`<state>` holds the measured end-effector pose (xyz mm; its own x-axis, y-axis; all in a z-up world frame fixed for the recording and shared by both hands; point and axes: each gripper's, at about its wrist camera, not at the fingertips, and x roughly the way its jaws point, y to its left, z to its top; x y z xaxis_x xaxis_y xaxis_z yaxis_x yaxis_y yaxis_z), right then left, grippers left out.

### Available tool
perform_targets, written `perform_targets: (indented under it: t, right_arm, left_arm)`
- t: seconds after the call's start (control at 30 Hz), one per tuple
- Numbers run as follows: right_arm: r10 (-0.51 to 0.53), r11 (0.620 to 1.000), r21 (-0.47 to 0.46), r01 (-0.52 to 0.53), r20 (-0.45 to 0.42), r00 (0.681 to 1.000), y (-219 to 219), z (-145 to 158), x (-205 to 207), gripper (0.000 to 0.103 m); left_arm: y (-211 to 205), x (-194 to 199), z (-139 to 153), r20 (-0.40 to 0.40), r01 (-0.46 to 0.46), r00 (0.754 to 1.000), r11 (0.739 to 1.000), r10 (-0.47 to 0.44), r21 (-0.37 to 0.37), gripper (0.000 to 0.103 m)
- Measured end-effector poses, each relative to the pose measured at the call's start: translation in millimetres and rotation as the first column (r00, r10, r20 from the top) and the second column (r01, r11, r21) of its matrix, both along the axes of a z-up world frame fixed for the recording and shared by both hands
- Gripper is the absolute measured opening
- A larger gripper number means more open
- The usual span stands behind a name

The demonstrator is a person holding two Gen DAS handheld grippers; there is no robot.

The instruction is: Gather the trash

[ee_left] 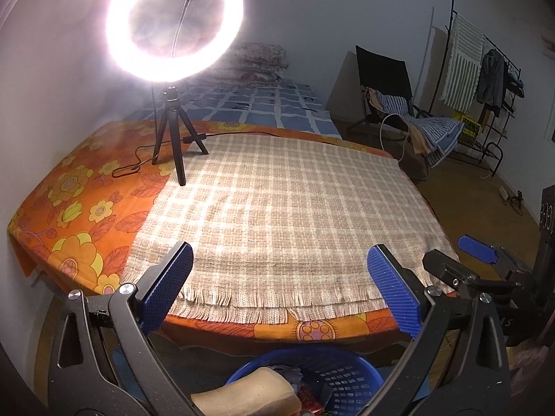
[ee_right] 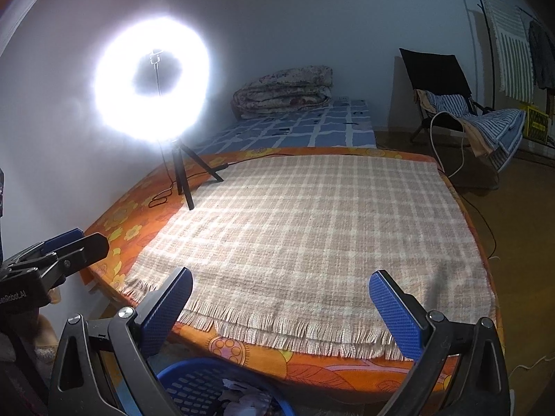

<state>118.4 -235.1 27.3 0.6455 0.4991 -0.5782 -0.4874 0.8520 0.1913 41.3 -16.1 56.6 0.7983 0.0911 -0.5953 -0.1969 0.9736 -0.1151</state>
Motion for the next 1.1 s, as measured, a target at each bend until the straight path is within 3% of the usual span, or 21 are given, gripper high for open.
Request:
perform_targets:
  t: [1.1]
  right_arm:
    - [0.008, 1.0, -0.017, -0.007, 0.013, 1.0, -1.1, 2.0, -7.8, 0.103]
  left_arm:
    - [1.8, -2.9, -7.0, -0.022, -0.008, 1.0, 1.0, 0.007, -0.02, 0.102]
